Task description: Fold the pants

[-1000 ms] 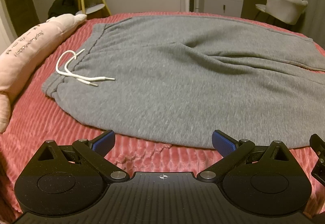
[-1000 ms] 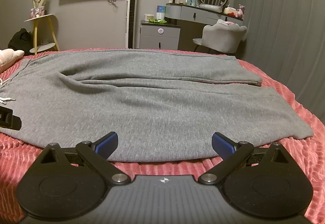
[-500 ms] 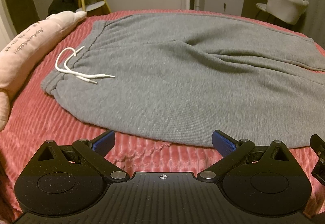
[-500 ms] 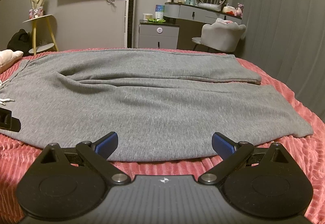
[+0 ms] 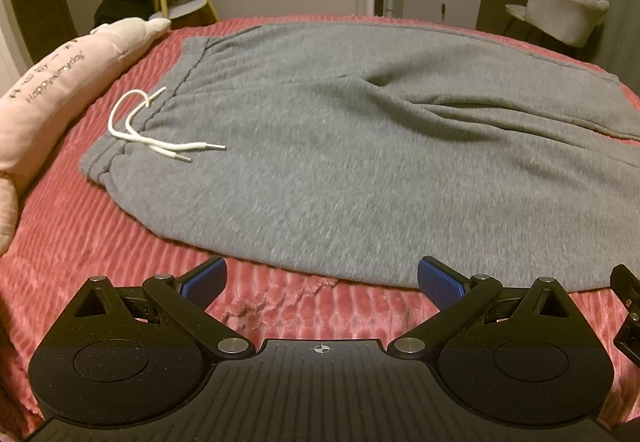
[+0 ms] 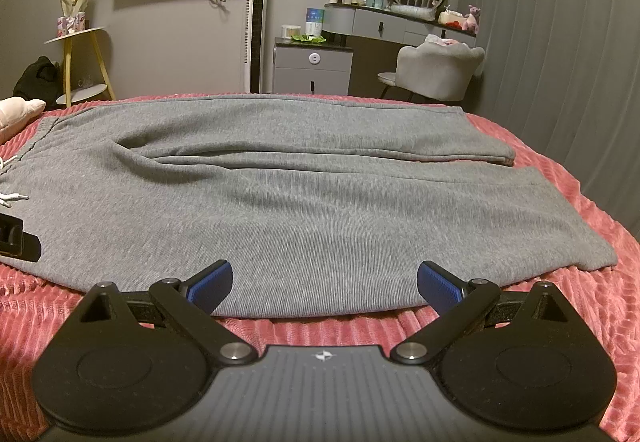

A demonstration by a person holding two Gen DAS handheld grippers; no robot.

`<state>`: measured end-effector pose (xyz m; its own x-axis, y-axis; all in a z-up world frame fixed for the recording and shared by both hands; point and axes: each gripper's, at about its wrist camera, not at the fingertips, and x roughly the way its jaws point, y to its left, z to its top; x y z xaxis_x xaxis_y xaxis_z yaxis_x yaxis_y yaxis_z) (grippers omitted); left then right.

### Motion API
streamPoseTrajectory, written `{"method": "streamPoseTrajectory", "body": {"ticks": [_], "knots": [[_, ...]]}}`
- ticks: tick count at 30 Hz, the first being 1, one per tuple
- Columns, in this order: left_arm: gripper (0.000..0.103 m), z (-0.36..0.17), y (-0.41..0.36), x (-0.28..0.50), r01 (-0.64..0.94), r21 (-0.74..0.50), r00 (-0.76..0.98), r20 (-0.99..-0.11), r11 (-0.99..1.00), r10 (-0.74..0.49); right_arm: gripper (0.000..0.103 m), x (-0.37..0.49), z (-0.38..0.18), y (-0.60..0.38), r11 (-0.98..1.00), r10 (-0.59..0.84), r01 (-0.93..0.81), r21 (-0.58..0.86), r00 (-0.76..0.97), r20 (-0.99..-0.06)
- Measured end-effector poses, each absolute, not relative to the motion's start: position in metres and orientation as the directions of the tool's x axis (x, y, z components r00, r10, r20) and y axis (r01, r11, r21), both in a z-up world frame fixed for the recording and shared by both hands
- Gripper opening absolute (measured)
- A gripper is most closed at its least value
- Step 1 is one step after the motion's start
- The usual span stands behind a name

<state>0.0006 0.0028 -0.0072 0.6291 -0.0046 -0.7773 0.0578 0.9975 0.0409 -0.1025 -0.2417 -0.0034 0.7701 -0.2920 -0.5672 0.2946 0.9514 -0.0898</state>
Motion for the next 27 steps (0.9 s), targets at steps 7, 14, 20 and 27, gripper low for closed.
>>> {"method": "streamPoseTrajectory", "body": {"ticks": [7,14,20,27], "knots": [[0.103,-0.0074,0.0031,0.0007,0.057,0.04,0.627,-0.779,0.998,-0.004,0.099,-0.1028,-0.0045,-0.2419,0.951,-0.292,0.296,-0.09,0.768,-0.569],[0.103,-0.0074,0.0035,0.0011,0.058,0.038,0.626,-0.78,0.998,-0.006,0.099,-0.1024,-0.0047,-0.2421,0.951,-0.292,0.296,-0.09,0.768,-0.57],[0.103,-0.0085,0.0039,0.0009,0.055,0.036,0.622,-0.783,0.998,-0.006,0.099,-0.1025,-0.0048,-0.2421,0.951,-0.293,0.296,-0.09,0.768,-0.57],[0.103,-0.0083,0.0041,0.0012,0.055,0.036,0.622,-0.783,0.998,-0.006,0.099,-0.1031,-0.0049,-0.2426,0.951,-0.292,0.297,-0.087,0.769,-0.569]]}}
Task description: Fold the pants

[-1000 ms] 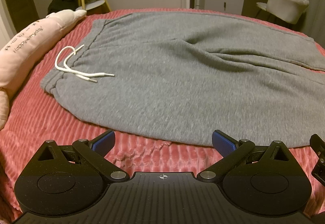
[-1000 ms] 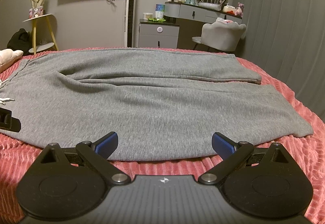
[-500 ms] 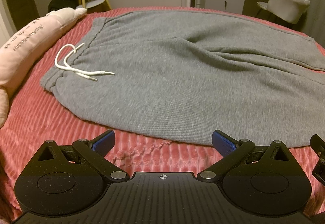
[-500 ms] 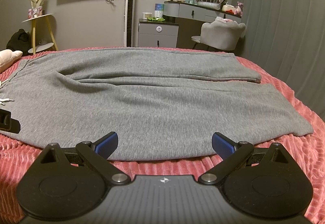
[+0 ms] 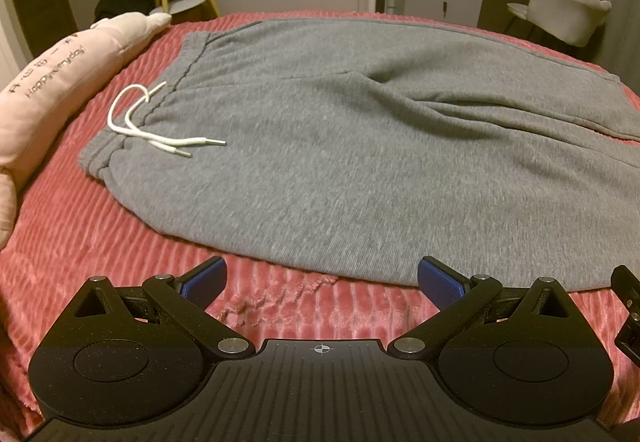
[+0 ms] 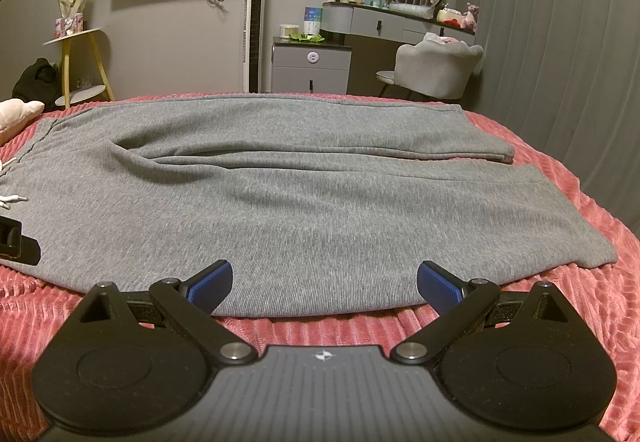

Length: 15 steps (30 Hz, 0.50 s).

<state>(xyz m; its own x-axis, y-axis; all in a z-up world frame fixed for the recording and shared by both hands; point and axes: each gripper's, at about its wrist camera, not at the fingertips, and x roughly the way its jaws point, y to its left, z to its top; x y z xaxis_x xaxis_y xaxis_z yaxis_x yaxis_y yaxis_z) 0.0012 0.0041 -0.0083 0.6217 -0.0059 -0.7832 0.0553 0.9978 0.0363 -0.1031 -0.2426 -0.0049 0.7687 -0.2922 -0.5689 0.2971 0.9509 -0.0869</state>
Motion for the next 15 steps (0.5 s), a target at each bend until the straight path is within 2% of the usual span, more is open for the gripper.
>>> {"method": "streamPoseTrajectory", "body": {"ticks": [15], "knots": [[0.103,-0.0095,0.0042,0.0012,0.053,0.034,0.616,-0.788,0.998,-0.007,0.099,-0.1041,-0.0043,-0.2438,0.952,-0.287,0.297,-0.077,0.771,-0.569]]}}
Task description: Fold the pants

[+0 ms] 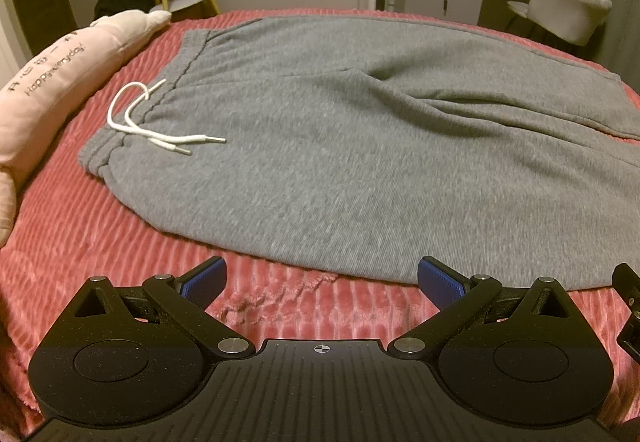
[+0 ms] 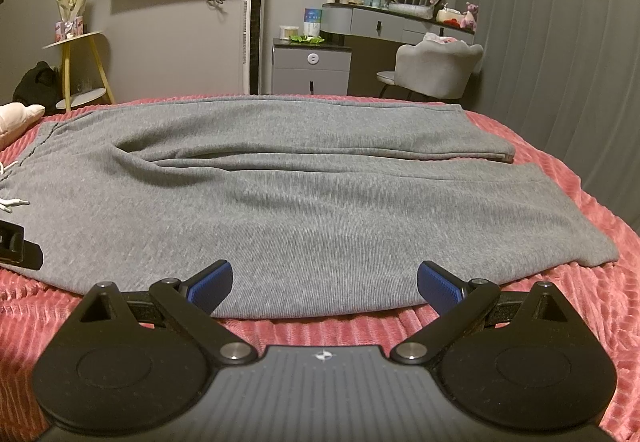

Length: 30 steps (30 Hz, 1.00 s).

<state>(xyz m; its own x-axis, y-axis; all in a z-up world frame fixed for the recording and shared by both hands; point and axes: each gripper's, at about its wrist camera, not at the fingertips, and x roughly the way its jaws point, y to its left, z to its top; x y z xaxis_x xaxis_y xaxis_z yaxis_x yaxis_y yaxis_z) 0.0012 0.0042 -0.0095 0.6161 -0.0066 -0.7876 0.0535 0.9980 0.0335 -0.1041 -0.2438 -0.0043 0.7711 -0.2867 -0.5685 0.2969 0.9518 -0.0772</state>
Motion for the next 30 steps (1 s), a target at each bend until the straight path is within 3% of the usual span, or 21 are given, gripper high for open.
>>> {"method": "streamPoseTrajectory", "body": {"ticks": [13,30], "knots": [[0.103,-0.007,0.002,0.001,0.055,0.035,0.608,-0.794,0.998,-0.006,0.099,-0.105,0.0,-0.247,0.952,-0.274,0.301,-0.047,0.78,-0.562],[0.103,-0.015,-0.004,0.022,0.048,0.056,0.549,-0.836,0.997,0.02,0.099,-0.083,-0.01,-0.275,0.95,-0.197,0.307,0.056,0.73,-0.655]]}}
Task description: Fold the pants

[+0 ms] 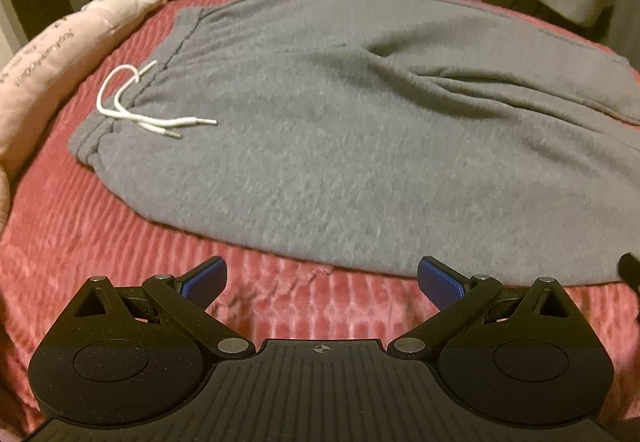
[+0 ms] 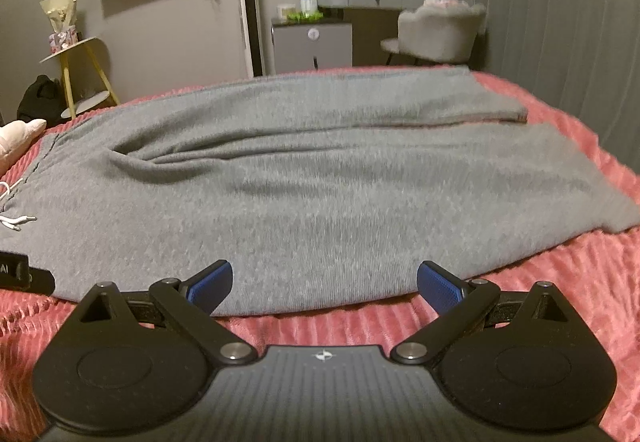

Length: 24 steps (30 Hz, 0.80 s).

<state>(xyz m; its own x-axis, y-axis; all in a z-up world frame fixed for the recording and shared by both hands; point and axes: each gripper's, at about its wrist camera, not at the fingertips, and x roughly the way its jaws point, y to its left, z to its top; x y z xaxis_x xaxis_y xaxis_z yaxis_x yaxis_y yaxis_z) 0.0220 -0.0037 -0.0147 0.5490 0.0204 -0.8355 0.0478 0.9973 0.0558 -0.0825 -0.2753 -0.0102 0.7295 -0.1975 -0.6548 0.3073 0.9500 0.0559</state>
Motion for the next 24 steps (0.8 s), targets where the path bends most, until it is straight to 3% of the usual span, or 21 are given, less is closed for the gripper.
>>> {"method": "streamPoseTrajectory", "body": {"ticks": [5,9,14,19,24], "knots": [[0.103,0.003,-0.02,0.055,-0.038,0.13,0.624,-0.771,0.991,0.125,0.099,-0.043,-0.02,-0.309,0.937,-0.287,0.348,-0.042,0.69,-0.664],[0.103,0.018,-0.034,0.099,-0.127,0.073,0.69,-0.71,0.989,0.141,0.099,-0.005,-0.055,-0.341,0.931,-0.316,0.345,-0.118,0.602,-0.733],[0.103,-0.002,-0.036,0.16,-0.281,0.035,0.678,-0.7,0.959,0.224,0.099,-0.014,-0.076,-0.373,0.94,-0.171,0.327,0.092,0.689,-0.704],[0.103,-0.016,-0.019,0.179,-0.401,-0.004,0.728,-0.608,0.916,0.316,0.099,0.018,-0.048,-0.387,0.988,-0.019,0.131,0.079,0.616,-0.787],[0.103,-0.02,-0.012,0.185,-0.457,-0.01,0.79,-0.463,0.889,0.402,0.094,0.126,0.019,-0.456,0.955,-0.046,0.214,0.205,0.791,-0.61]]}}
